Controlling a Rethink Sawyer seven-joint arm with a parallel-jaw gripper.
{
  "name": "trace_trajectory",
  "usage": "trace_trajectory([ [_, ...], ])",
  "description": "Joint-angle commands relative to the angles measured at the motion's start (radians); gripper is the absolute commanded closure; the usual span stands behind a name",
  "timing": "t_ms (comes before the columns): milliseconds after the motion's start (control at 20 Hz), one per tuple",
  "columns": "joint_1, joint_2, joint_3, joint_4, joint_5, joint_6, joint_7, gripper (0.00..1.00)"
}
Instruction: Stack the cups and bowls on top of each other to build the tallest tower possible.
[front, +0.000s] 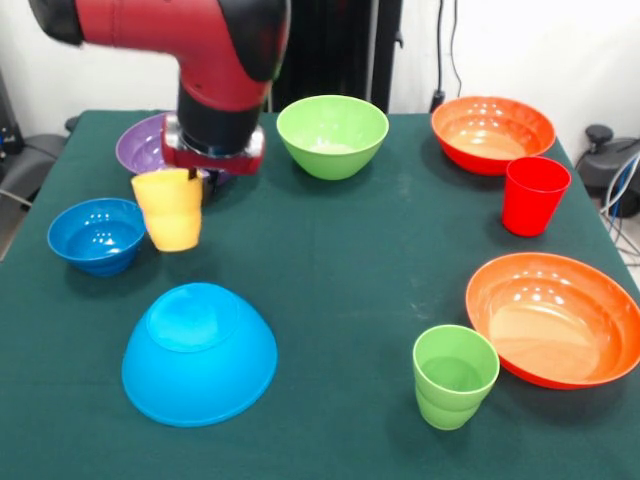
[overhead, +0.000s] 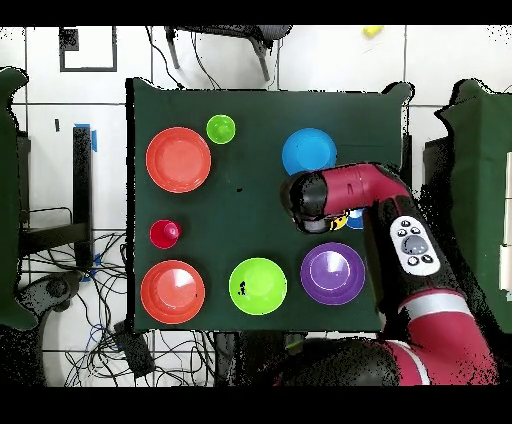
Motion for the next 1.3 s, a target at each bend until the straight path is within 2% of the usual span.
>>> trace_trajectory([
  [50,-0.021,-0.122,0.064,0.040,0.041,0.023,-0.204,1.00],
  [300,-0.039,-0.171,0.091,0.040,0.061,0.030,-0.248,1.00],
  [450,-0.033,-0.160,0.102,-0.016,0.081,0.070,-0.246,1.00],
  [750,-0.006,-0.054,0.126,-0.208,0.097,0.133,-0.243,1.00],
  [950,0.006,-0.012,0.138,-0.283,0.104,0.149,-0.236,1.00],
  [1300,0.037,0.053,0.171,-0.464,0.139,0.259,-0.262,1.00],
])
